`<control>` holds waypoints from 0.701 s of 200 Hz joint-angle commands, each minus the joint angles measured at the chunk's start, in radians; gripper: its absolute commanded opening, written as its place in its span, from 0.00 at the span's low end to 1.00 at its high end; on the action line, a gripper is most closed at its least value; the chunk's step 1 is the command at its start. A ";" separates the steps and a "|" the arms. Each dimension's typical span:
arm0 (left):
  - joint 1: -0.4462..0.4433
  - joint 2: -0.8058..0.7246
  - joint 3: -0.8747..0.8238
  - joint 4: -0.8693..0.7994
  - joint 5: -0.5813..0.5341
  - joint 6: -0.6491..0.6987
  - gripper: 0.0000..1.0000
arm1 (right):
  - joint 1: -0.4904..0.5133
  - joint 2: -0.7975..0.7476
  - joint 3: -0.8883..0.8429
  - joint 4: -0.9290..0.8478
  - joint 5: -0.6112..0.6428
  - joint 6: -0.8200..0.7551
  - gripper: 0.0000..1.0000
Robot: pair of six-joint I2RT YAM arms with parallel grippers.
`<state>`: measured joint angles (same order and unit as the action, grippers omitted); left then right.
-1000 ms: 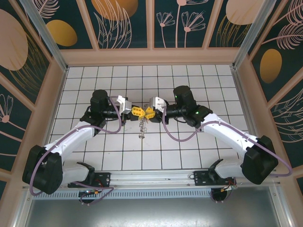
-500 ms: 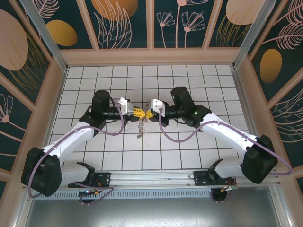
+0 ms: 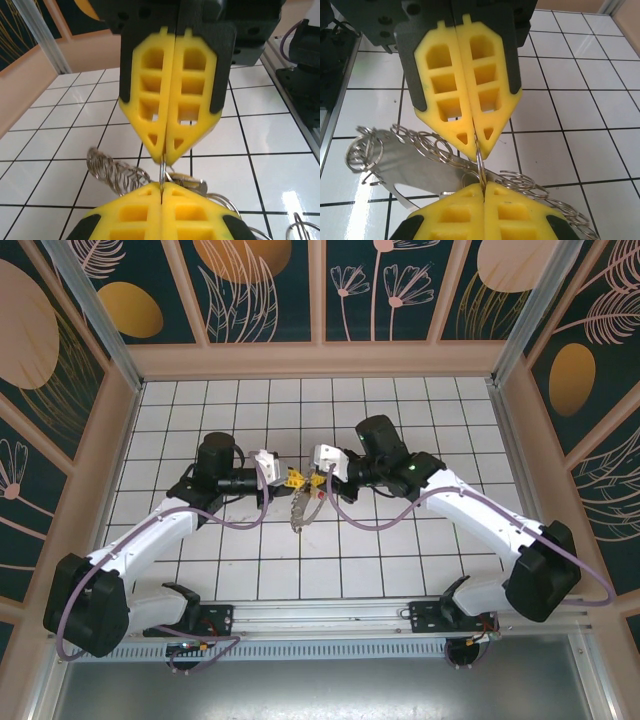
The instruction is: Put the keys on the keyring
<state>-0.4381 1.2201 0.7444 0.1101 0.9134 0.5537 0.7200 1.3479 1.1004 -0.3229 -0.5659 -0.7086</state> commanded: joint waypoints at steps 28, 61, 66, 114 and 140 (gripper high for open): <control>0.013 -0.005 -0.063 0.108 0.009 -0.083 0.00 | -0.010 -0.073 -0.008 0.058 -0.097 -0.006 0.00; 0.013 -0.020 -0.104 0.279 0.059 -0.211 0.00 | -0.021 -0.076 -0.039 0.078 -0.100 0.007 0.02; 0.013 -0.023 -0.109 0.301 0.062 -0.228 0.00 | -0.026 -0.080 -0.048 0.084 -0.100 0.012 0.09; 0.013 -0.027 -0.122 0.387 0.122 -0.271 0.00 | -0.034 -0.092 -0.099 0.122 -0.133 0.019 0.27; 0.013 -0.018 -0.117 0.385 0.155 -0.264 0.00 | -0.034 -0.074 -0.086 0.133 -0.147 0.014 0.30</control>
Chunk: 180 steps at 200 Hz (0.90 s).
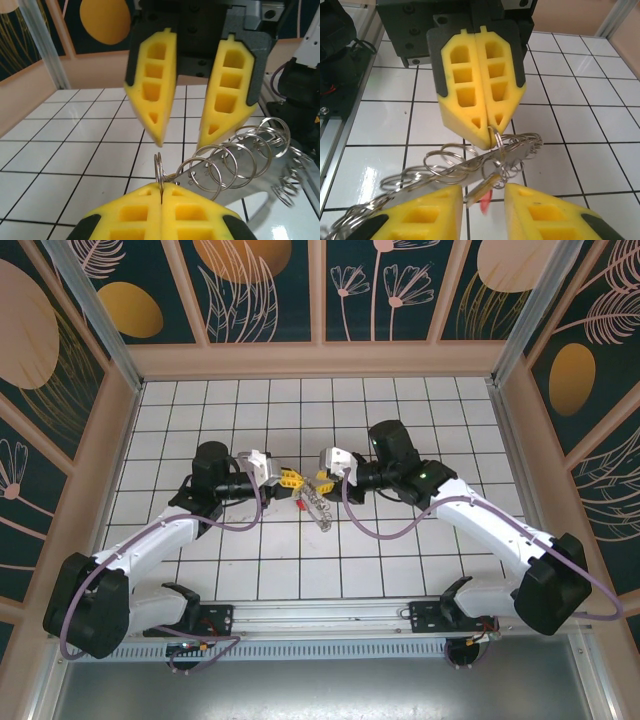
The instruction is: Put the keys on the keyring
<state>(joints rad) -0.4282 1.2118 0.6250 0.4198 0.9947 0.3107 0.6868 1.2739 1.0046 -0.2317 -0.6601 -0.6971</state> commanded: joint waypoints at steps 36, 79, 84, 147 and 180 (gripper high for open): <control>0.003 -0.012 0.003 0.086 0.081 -0.014 0.00 | -0.001 0.036 0.047 0.020 -0.097 -0.022 0.28; 0.003 -0.016 -0.010 0.130 0.099 -0.023 0.00 | 0.000 0.074 0.068 0.003 -0.091 -0.022 0.19; 0.003 -0.019 -0.014 0.137 0.098 -0.023 0.00 | -0.001 0.075 0.069 0.000 -0.089 -0.023 0.17; 0.003 -0.011 -0.029 0.229 0.106 -0.067 0.00 | 0.000 0.108 0.075 -0.001 -0.114 0.006 0.00; 0.003 0.006 -0.028 0.249 0.110 -0.071 0.00 | 0.019 0.141 0.088 0.029 -0.135 0.026 0.03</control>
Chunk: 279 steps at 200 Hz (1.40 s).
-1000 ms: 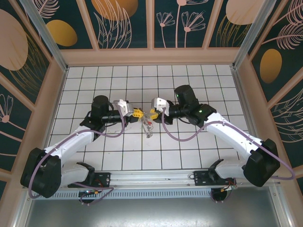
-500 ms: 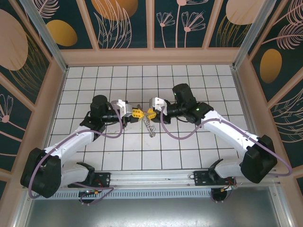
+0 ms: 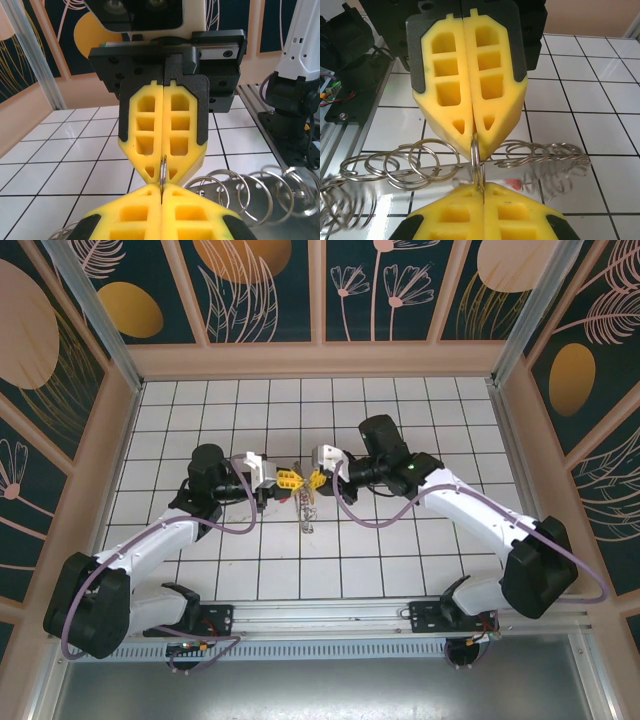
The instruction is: Put the keys on the keyring
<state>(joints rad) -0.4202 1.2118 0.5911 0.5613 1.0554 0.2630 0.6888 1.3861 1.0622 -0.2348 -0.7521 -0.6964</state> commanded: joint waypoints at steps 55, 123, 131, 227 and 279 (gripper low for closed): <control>-0.005 0.002 -0.007 0.100 0.042 -0.029 0.00 | 0.016 0.005 0.029 0.044 -0.041 0.008 0.17; -0.005 0.011 -0.007 0.107 0.045 -0.036 0.00 | 0.001 -0.077 -0.013 0.032 -0.030 -0.030 0.23; -0.005 0.013 -0.004 0.106 0.046 -0.034 0.00 | 0.001 -0.072 -0.010 0.024 -0.032 -0.035 0.23; -0.005 0.017 -0.002 0.109 0.059 -0.036 0.00 | 0.000 -0.027 -0.013 0.048 -0.031 -0.025 0.22; -0.005 0.020 -0.001 0.104 0.067 -0.031 0.00 | 0.000 -0.010 -0.002 0.051 -0.058 -0.028 0.06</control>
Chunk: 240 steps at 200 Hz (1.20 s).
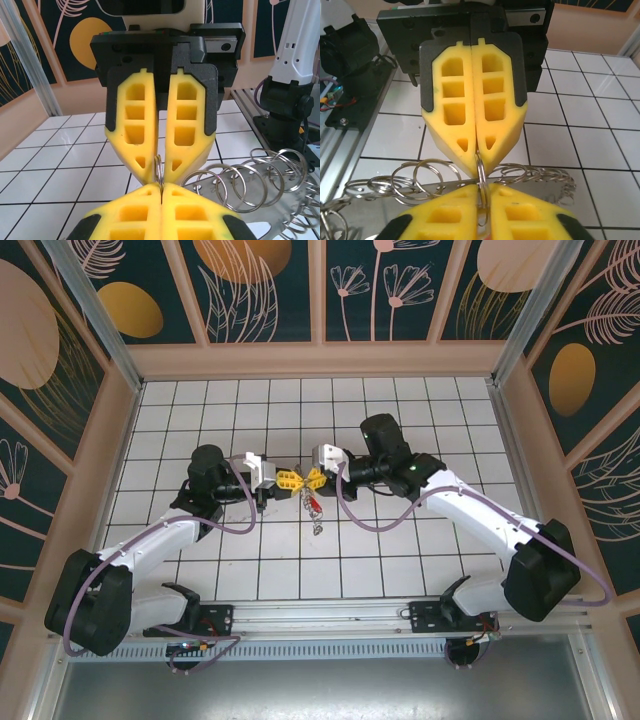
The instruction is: Put the keys on the keyring
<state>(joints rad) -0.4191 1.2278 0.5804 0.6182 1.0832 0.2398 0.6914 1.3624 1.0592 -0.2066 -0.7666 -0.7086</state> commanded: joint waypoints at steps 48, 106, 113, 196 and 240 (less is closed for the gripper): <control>-0.006 0.037 0.205 -0.596 0.070 0.428 0.07 | 0.000 0.013 0.022 -0.015 -0.011 -0.025 0.00; -0.007 0.051 0.184 -0.486 0.019 0.311 0.18 | 0.023 0.023 0.066 -0.096 0.095 -0.057 0.00; -0.006 0.052 0.187 -0.490 0.012 0.311 0.18 | 0.026 0.024 0.068 -0.098 0.109 -0.057 0.00; -0.007 0.051 0.179 -0.461 -0.031 0.259 0.16 | 0.052 0.049 0.078 -0.053 0.127 -0.017 0.00; -0.029 0.070 0.192 -0.443 -0.048 0.246 0.00 | 0.057 0.044 0.065 0.013 0.116 0.029 0.00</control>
<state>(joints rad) -0.4248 1.2766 0.7681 0.1349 1.0355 0.5003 0.7345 1.4113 1.1011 -0.2848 -0.6170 -0.7094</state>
